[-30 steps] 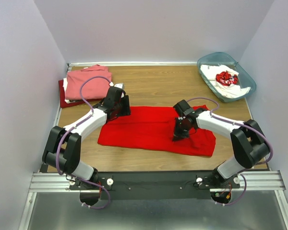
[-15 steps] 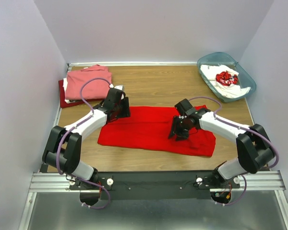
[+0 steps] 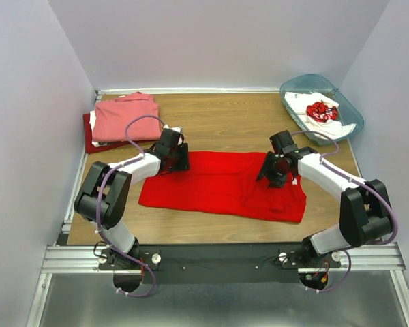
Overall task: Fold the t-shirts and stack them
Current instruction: Fold the tshirt
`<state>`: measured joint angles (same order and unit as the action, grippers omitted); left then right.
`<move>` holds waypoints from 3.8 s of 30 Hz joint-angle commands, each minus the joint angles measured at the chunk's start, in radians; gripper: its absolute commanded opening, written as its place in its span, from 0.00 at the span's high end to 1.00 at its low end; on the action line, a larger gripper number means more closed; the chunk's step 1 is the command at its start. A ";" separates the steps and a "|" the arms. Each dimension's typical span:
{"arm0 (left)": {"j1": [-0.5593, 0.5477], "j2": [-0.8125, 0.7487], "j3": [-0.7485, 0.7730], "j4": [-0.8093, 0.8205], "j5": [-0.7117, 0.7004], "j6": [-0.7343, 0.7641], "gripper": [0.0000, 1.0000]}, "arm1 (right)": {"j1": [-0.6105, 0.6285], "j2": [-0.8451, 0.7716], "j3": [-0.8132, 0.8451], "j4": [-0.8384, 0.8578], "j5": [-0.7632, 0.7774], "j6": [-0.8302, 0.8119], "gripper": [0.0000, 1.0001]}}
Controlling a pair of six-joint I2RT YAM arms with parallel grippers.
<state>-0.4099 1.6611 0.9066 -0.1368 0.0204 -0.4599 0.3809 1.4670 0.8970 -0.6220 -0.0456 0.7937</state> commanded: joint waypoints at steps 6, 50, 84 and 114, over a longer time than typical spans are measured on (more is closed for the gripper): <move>-0.006 0.002 -0.051 0.052 -0.005 -0.008 0.37 | -0.092 0.147 0.098 0.042 0.139 -0.151 0.40; -0.497 -0.097 -0.227 0.080 0.064 -0.459 0.37 | -0.142 1.254 1.434 0.033 -0.218 -0.314 0.36; -0.392 -0.399 -0.024 -0.205 -0.060 -0.188 0.34 | -0.089 0.631 1.044 0.034 -0.160 -0.375 0.21; -0.363 -0.373 -0.109 -0.311 0.049 -0.062 0.36 | 0.065 -0.473 -0.274 -0.232 -0.033 0.045 0.22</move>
<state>-0.7799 1.2903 0.7795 -0.4118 0.0807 -0.5411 0.4397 1.0393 0.6579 -0.7673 -0.0872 0.7895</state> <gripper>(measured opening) 0.640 0.788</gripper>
